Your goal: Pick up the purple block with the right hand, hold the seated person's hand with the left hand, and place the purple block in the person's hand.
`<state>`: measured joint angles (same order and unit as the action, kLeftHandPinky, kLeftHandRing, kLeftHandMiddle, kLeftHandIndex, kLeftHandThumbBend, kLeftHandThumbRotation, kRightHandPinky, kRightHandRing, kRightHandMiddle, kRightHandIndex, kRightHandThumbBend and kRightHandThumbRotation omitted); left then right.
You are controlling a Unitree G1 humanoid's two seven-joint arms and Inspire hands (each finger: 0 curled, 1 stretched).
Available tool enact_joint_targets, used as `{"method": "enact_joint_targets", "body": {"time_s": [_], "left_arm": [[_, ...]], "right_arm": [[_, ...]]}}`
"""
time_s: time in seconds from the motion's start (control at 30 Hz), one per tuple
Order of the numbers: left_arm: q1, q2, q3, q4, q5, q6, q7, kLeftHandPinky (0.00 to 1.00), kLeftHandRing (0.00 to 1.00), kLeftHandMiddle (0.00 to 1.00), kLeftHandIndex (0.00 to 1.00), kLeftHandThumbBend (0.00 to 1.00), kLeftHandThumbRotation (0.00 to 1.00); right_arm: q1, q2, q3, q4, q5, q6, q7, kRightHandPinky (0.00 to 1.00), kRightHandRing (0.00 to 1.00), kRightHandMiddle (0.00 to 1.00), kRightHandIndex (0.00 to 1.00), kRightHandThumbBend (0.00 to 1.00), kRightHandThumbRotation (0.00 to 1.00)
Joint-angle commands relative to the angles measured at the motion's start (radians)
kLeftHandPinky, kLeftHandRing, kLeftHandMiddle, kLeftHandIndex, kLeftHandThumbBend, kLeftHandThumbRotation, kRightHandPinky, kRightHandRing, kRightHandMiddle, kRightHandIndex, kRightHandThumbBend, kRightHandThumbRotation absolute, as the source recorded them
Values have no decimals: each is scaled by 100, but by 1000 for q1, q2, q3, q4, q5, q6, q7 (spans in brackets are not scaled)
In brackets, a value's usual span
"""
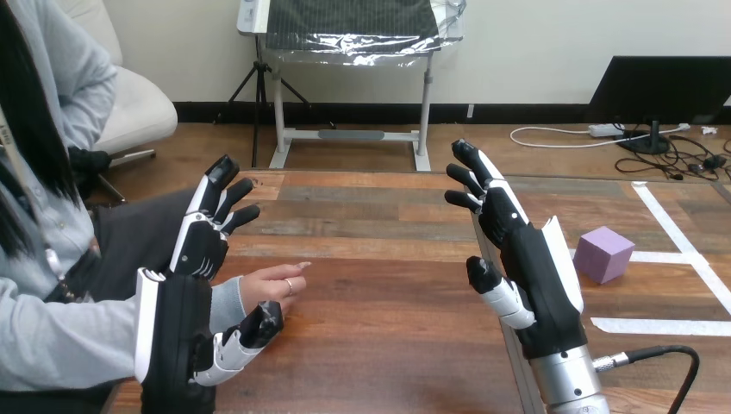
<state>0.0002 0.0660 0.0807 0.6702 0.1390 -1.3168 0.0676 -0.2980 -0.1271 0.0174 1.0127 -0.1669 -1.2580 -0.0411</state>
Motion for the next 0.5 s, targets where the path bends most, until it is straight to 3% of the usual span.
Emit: {"method": "enact_joint_targets", "body": {"time_s": [0.0, 0.33, 0.47], "left_arm": [[-51, 4, 10, -5, 10, -6, 5, 80, 89, 93, 92, 99, 81], [-57, 7, 6, 1, -2, -11, -2, 80, 89, 93, 92, 100, 82], [-59, 4, 11, 0, 3, -10, 3, 80, 88, 93, 92, 100, 82]], "right_arm": [[-70, -29, -18, 3, -9, -6, -10, 84, 92, 96, 94, 100, 95], [-100, -62, -37, -14, -64, 37, -77, 85, 92, 95, 94, 100, 96], [-116, -79, -50, -41, -108, 60, -130, 82, 91, 94, 94, 100, 97]]}}
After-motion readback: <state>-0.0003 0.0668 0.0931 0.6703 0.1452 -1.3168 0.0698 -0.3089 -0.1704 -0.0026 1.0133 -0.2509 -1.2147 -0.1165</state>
